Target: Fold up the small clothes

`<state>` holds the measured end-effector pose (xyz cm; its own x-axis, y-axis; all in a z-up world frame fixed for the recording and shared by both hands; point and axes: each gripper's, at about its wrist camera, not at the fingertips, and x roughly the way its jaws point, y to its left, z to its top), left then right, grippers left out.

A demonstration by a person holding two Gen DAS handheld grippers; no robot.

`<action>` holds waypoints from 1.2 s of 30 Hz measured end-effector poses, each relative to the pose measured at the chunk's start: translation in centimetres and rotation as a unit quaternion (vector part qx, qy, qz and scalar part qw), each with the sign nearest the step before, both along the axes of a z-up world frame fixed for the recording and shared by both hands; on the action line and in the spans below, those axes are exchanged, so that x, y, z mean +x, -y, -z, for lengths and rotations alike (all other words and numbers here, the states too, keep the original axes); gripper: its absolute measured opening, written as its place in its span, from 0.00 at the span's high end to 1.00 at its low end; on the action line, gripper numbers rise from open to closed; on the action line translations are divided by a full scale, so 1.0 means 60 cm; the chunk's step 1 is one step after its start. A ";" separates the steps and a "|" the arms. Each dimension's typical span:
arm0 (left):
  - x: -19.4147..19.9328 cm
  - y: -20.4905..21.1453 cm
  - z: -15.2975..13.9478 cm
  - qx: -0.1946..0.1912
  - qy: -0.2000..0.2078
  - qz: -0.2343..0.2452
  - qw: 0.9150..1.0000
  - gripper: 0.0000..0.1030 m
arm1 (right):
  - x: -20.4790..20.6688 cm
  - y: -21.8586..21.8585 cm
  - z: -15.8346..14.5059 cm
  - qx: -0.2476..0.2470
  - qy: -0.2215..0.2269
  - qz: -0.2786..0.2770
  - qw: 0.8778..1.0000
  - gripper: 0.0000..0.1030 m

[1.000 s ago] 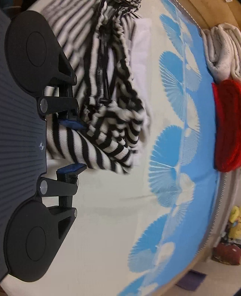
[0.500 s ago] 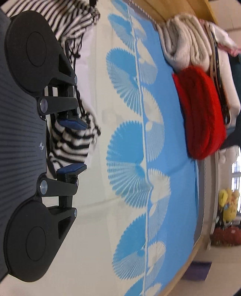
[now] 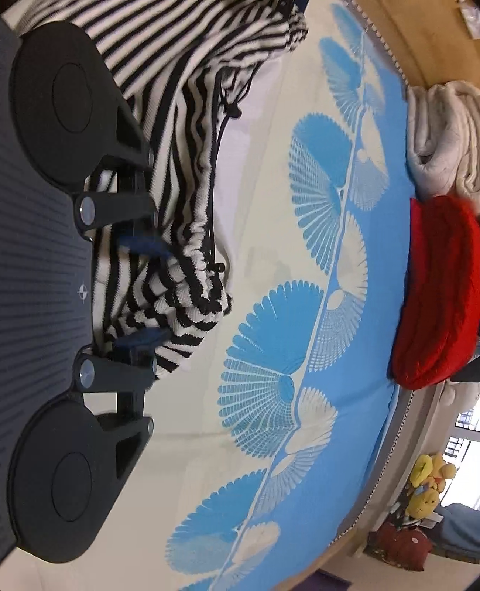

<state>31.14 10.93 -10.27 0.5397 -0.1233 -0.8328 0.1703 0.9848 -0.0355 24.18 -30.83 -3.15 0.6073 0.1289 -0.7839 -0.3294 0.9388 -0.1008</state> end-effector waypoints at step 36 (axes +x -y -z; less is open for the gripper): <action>-0.097 -0.089 0.007 -0.135 -0.123 -0.093 0.979 0.45 | 0.003 0.091 0.009 0.126 -0.085 0.189 0.970 0.56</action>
